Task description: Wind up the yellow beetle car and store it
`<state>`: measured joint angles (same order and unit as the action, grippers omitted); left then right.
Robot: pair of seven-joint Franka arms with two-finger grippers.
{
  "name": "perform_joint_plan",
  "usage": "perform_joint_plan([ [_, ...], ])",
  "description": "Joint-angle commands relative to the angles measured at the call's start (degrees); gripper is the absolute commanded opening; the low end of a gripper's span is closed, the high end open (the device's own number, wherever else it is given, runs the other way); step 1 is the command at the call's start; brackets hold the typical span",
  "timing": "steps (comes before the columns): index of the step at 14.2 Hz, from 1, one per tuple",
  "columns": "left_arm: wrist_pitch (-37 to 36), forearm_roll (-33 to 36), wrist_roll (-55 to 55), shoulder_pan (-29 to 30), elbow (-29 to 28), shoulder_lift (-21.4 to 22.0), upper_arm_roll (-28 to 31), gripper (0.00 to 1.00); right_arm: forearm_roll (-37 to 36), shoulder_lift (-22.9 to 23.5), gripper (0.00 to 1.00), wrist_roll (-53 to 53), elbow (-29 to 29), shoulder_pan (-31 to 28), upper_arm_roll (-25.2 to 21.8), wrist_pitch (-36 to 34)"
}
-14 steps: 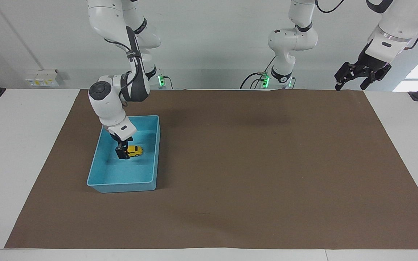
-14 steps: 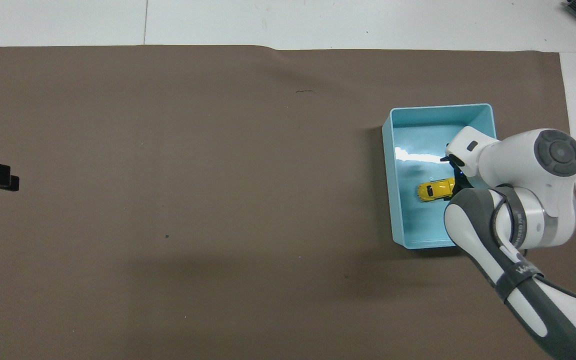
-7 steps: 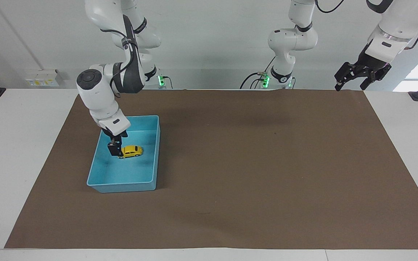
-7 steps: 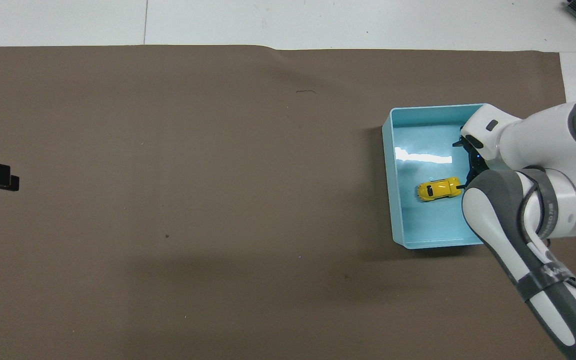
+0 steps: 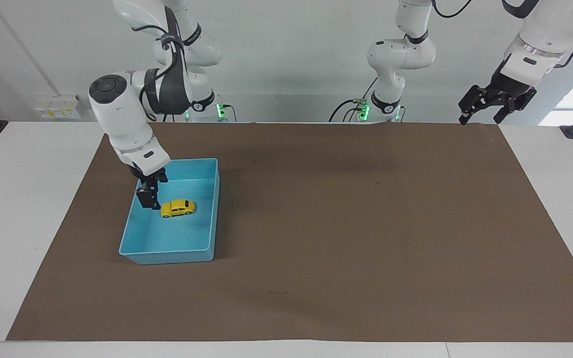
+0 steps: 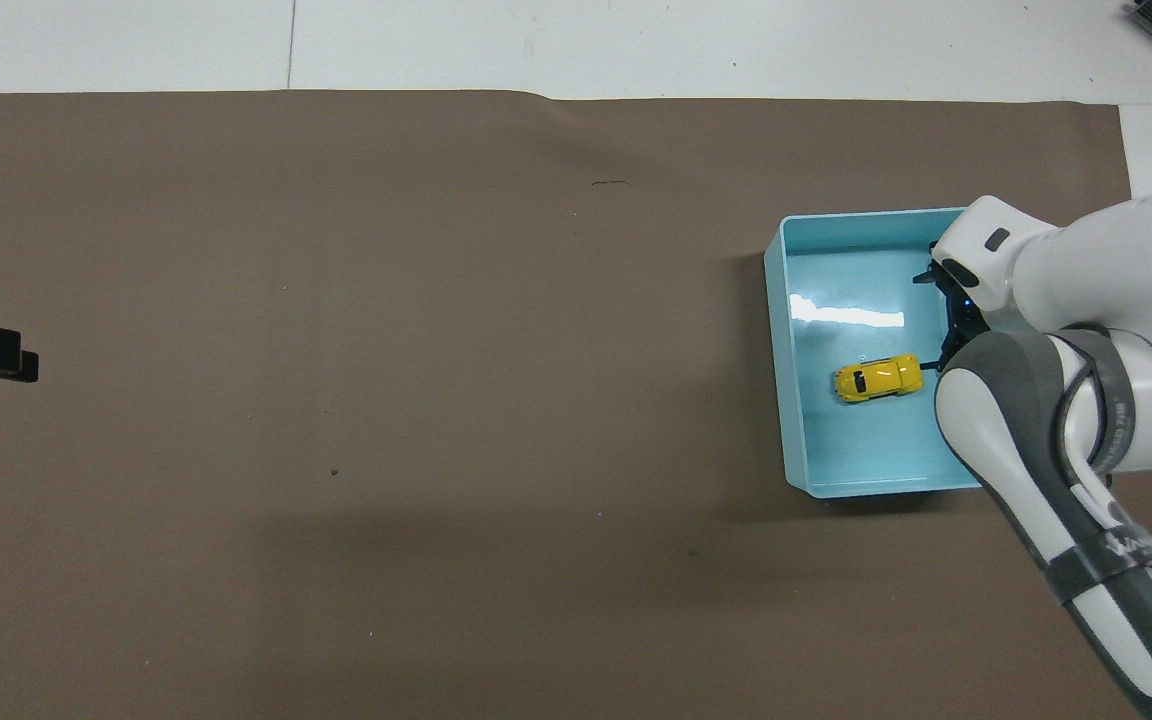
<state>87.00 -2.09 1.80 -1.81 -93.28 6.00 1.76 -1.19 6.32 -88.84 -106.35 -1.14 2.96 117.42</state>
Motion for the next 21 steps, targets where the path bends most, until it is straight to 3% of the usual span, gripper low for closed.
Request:
perform_joint_plan([
  [1, -0.9, 1.0, -0.1, 0.7, 0.4, 0.2, -0.4, 1.0, 3.1, -0.2, 1.0, 0.0, 3.6, -1.2, 0.2, -4.0],
  [7, -0.9, 1.0, -0.1, 0.7, 0.4, 0.2, -0.4, 1.0, 3.7, -2.8, 1.0, 7.4, 6.5, -2.6, -0.2, -9.0],
  [12, -0.9, 1.0, -0.1, 0.7, 0.4, 0.2, -0.4, 1.0, 3.6, -3.4, 1.0, 21.0, 10.3, -0.9, -1.3, -12.9],
  [14, -1.0, 1.0, -0.1, 0.7, 0.4, 0.2, -0.4, 1.0, 3.3, -3.9, 1.0, 25.4, 10.3, 2.6, -4.2, -12.9],
  [21, -0.9, 1.0, -0.1, 0.7, 0.4, 0.1, -0.4, 1.0, 3.7, -6.0, 1.0, 45.3, 14.4, 3.0, -4.6, -18.1],
])
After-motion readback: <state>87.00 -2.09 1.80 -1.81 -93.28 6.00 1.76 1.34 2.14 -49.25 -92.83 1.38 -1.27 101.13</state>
